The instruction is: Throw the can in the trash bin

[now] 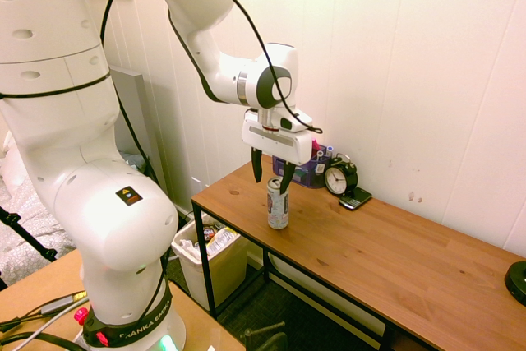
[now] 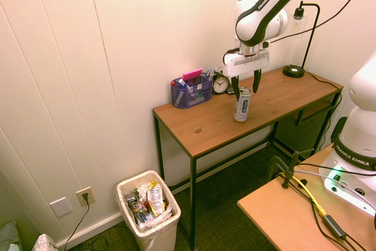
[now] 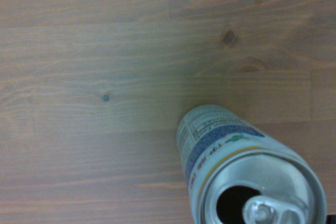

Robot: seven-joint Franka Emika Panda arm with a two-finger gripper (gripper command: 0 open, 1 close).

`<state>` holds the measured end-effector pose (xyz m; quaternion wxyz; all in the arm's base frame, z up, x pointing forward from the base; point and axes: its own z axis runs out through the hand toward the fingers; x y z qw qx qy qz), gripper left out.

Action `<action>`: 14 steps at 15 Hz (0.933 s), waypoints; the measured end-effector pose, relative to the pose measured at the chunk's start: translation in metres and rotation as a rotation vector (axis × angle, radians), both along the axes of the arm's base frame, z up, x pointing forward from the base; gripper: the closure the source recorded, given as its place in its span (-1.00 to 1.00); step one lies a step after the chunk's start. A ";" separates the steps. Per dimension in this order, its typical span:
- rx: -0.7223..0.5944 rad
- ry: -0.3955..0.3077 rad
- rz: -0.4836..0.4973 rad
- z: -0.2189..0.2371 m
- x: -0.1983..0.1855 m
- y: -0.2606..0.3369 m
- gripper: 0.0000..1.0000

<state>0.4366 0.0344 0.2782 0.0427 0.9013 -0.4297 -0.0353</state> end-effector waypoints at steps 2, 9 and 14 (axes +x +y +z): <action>-0.016 -0.010 -0.006 -0.009 0.006 -0.002 1.00; -0.027 -0.015 -0.016 -0.015 0.015 -0.003 1.00; -0.029 -0.009 -0.006 -0.016 0.014 0.001 1.00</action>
